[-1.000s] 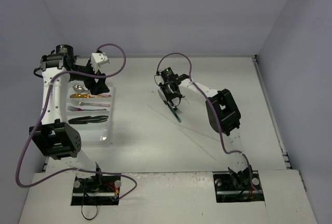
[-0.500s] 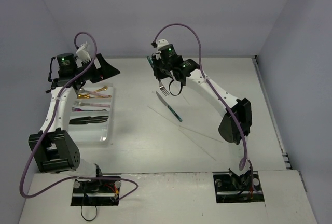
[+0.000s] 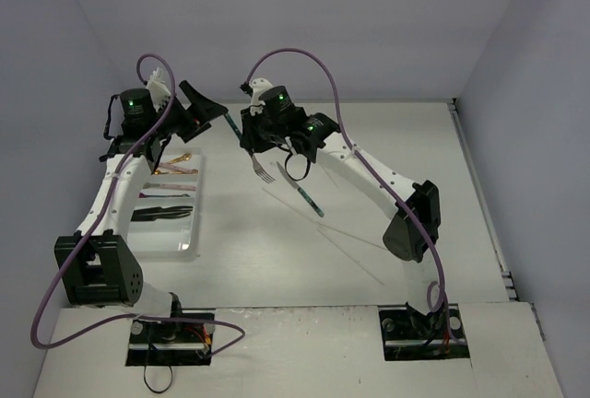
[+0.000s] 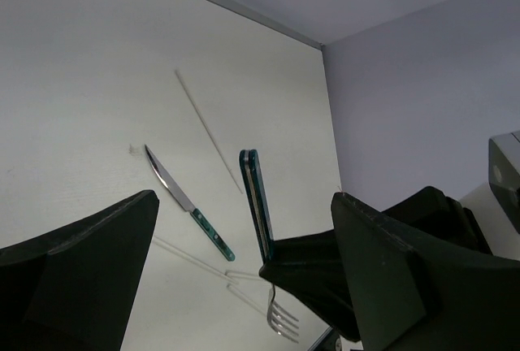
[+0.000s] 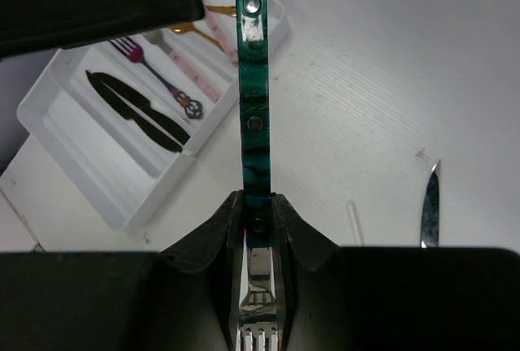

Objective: Sort the eating utensils into containers

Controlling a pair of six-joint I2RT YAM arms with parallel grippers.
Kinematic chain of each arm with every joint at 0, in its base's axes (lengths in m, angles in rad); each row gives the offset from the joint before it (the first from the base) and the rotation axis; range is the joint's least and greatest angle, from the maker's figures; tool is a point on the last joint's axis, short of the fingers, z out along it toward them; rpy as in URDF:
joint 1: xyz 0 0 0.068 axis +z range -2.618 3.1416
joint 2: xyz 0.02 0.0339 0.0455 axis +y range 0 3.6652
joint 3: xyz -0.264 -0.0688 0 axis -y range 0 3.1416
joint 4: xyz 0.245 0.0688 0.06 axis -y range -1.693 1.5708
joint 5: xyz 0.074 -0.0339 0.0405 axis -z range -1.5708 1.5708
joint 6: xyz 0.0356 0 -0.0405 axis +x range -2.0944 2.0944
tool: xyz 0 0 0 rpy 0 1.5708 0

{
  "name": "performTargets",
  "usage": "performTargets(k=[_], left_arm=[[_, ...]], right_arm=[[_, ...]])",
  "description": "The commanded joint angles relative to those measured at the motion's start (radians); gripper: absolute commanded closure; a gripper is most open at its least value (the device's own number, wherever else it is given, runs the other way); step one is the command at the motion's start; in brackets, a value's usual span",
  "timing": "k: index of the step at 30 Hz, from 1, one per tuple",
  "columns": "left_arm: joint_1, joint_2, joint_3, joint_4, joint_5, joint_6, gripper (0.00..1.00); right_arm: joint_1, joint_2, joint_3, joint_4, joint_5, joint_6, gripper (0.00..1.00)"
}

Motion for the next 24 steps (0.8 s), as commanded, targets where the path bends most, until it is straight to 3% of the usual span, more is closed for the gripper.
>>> performTargets(k=[1,5,8,18,22,24], left_arm=[[-0.014,-0.04,-0.002,0.075,-0.016,-0.039,0.14],[-0.02,-0.022,-0.001,0.078,-0.005,-0.057,0.16],[-0.05,-0.021,-0.005,0.117,0.008,-0.063,0.24],[-0.085,-0.034,-0.056,0.129,0.064,-0.093,0.68],[-0.086,-0.039,-0.067,0.111,0.094,-0.073,0.98],[-0.082,-0.044,-0.065,0.091,0.1,-0.056,1.0]], right_arm=[[0.019,-0.042,0.058,0.095,-0.033,0.019,1.0],[0.035,-0.038,0.063,0.1,-0.037,0.017,1.0],[0.043,-0.033,0.071,0.102,-0.033,0.017,1.0],[0.055,-0.011,0.096,0.102,-0.024,0.015,1.0],[0.055,-0.013,0.096,0.102,-0.027,0.013,1.0],[0.057,-0.015,0.093,0.102,-0.03,0.015,0.97]])
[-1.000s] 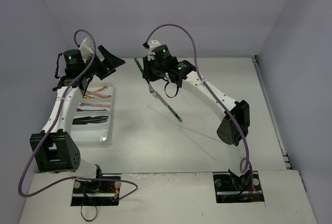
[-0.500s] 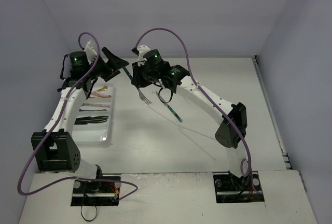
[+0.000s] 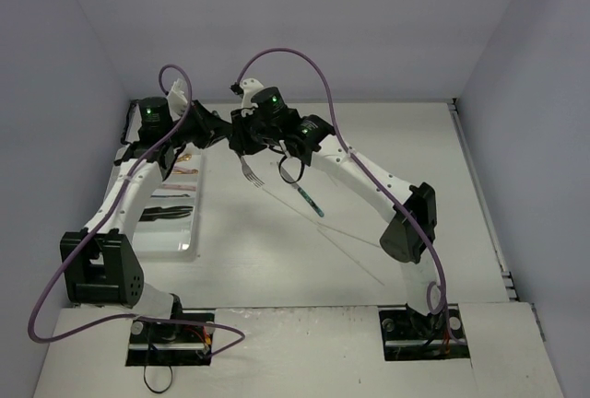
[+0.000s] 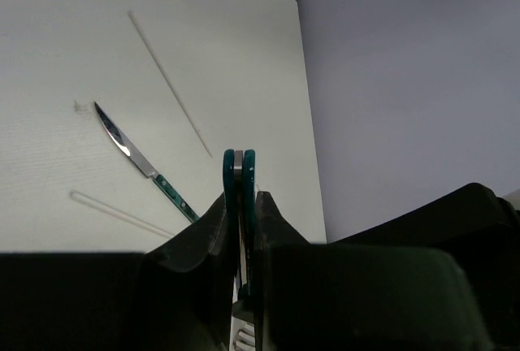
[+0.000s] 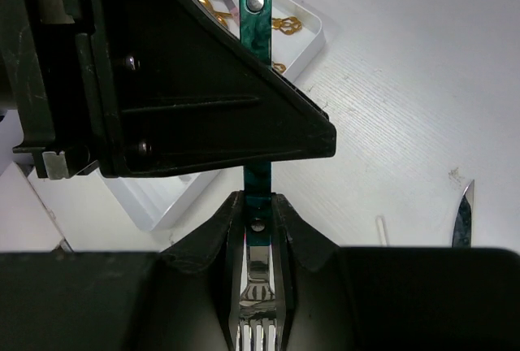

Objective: Sort the eating utensils into containers

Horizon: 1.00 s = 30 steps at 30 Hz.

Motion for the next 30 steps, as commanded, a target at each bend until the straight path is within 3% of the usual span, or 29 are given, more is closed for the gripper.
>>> performTargets(k=[1,2,3,4,5,7,8,9,13,19,23,30], left_arm=[[0.001,-0.047,0.023,0.003,0.037,0.038,1.0],[0.008,-0.048,0.025,-0.013,0.045,0.057,1.0],[0.015,-0.049,0.029,-0.024,0.067,0.081,1.0],[0.026,-0.049,0.035,-0.032,0.107,0.116,1.0],[0.061,-0.048,0.044,-0.035,0.147,0.181,1.0],[0.111,-0.037,0.124,-0.174,0.204,0.352,1.0],[0.123,-0.021,0.158,-0.233,0.233,0.426,1.0],[0.137,-0.014,0.2,-0.304,0.246,0.512,1.0],[0.203,0.084,0.527,-0.826,0.251,1.159,1.0],[0.236,0.26,0.826,-1.294,0.123,1.845,1.0],[0.232,0.335,0.879,-1.423,-0.01,2.135,1.0],[0.213,0.356,0.74,-1.437,-0.169,2.467,1.0]], right_arm=[[0.007,-0.025,0.048,0.086,-0.008,0.003,0.92],[0.007,-0.029,0.047,0.085,-0.009,0.004,0.83],[0.006,-0.033,0.045,0.085,-0.008,0.005,0.69],[0.007,-0.037,0.039,0.086,-0.006,0.005,0.49],[0.006,-0.05,0.03,0.086,0.002,0.006,0.37],[0.004,-0.078,0.003,0.085,0.021,0.005,0.19],[0.001,-0.094,-0.017,0.085,0.034,0.004,0.15],[0.0,-0.101,-0.027,0.085,0.04,0.003,0.13],[-0.025,-0.161,-0.126,0.085,0.075,0.006,0.11],[-0.066,-0.217,-0.244,0.086,0.105,0.013,0.11],[-0.083,-0.239,-0.295,0.086,0.123,0.017,0.12],[-0.125,-0.251,-0.336,0.085,0.121,0.019,0.12]])
